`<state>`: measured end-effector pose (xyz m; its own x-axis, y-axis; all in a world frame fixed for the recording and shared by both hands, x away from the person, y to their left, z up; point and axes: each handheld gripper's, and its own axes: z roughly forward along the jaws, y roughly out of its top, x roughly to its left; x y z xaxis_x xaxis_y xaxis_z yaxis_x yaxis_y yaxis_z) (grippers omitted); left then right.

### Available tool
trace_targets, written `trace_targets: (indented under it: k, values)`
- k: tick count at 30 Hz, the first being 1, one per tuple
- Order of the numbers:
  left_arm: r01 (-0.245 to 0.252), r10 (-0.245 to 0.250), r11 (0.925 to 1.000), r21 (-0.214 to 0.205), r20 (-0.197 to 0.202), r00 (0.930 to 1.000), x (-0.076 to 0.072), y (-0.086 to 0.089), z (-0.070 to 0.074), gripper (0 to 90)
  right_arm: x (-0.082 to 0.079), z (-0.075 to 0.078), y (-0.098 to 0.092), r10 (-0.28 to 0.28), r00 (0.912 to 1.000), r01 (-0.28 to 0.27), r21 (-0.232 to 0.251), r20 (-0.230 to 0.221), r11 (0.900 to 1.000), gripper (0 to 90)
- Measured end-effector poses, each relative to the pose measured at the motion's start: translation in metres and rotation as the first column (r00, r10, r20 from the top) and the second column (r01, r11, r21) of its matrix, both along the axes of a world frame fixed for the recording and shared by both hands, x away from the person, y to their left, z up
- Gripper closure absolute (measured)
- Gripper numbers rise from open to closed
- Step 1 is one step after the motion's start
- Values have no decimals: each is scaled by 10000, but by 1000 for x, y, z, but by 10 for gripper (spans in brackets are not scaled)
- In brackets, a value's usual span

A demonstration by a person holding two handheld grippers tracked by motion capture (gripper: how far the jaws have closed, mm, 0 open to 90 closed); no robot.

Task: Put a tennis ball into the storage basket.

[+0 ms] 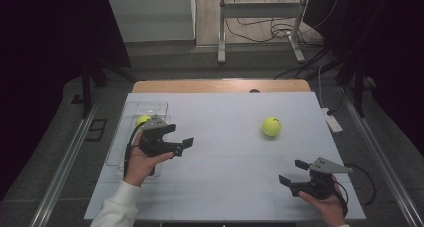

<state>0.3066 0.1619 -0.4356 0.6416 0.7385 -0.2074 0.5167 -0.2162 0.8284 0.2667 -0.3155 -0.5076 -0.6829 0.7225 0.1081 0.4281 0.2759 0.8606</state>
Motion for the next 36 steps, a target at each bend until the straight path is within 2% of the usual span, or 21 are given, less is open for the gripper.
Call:
trace_targets:
  k: [15,20,24,36]
  values:
    - [432,-431,9990,98,-119,9990,11,-23,1,127,0,0,1,-52,10000,51,-27,-40,10000,120]
    - [262,-261,9996,58,-132,9996,18,-31,-1,127,2,-1,1,-56,10000,56,-87,-56,9999,120]
    - [404,-404,9992,-18,-302,9987,23,-36,-3,127,2,-2,0,-47,10000,46,-63,-58,10000,120]
    - [835,-836,9965,-50,-295,9961,33,-50,-4,126,3,-3,1,-96,9999,95,-155,-91,9998,121]
